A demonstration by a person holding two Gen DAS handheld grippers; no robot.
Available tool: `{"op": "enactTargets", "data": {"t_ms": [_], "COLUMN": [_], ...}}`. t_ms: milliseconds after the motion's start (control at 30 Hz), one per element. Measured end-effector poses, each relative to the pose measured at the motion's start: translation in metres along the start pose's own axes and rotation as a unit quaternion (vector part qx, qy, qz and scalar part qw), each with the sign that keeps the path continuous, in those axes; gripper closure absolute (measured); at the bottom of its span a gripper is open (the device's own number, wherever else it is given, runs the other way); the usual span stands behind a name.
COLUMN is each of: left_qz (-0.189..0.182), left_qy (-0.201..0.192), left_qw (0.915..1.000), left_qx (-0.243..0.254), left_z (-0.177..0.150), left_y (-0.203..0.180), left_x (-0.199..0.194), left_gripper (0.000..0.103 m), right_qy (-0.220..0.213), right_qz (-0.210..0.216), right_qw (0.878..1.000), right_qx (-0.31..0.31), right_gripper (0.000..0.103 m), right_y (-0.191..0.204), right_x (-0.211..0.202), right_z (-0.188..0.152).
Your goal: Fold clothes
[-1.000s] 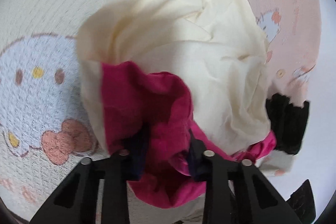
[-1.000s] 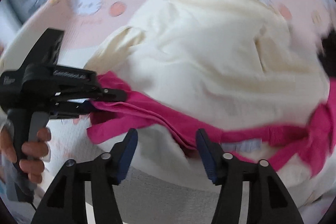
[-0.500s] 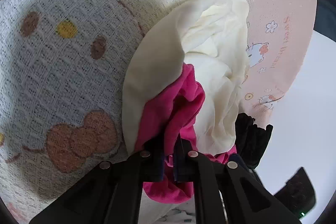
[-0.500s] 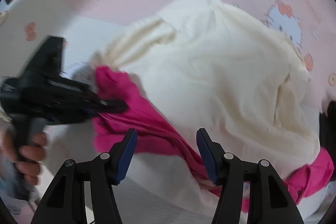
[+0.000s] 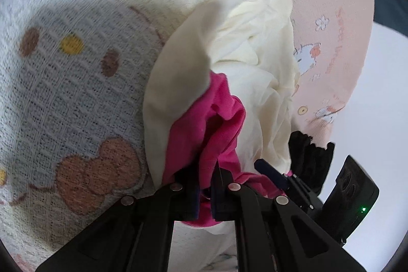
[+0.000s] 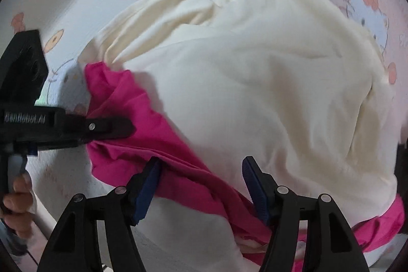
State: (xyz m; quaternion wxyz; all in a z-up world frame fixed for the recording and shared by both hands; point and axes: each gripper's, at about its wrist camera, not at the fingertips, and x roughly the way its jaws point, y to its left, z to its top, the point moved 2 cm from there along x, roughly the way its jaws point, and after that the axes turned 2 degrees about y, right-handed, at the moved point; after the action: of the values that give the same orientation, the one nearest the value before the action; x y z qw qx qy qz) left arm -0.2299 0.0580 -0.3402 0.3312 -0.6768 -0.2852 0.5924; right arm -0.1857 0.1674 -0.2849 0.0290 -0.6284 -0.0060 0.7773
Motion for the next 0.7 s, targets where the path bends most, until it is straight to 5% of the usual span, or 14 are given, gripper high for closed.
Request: {"op": "enactTargets", "data": {"t_ms": [133,200,500,700], "left_qz": [0.012,0.012,0.048,0.065], "left_qy": [-0.005,-0.007,-0.035,-0.062], "left_qw": [0.9997,0.9998,0.9979,0.9952], "left_qx": [0.019,0.017,0.026,0.041], "left_z": [-0.003,-0.006,-0.017,-0.036], "left_y": [-0.008,-0.019,-0.036,-0.044], "left_x": [0.004,0.014,0.018,-0.001], "left_gripper": [0.097,0.097,0.097,0.097], "right_qy": [-0.019,-0.03,-0.028,-0.046], "right_qz": [-0.024,0.007,0.065,0.101], "right_qw": [0.999,0.997,0.988,0.983], "right_qx": [0.022,0.077,0.14,0.145], "right_gripper": [0.04,0.056,0.078,0.081], "right_y": [0.009,0.006,0.01,0.03], "right_x": [0.006,0.006,-0.003,-0.022], "right_z": [-0.008,-0.014,-0.021,-0.034]}}
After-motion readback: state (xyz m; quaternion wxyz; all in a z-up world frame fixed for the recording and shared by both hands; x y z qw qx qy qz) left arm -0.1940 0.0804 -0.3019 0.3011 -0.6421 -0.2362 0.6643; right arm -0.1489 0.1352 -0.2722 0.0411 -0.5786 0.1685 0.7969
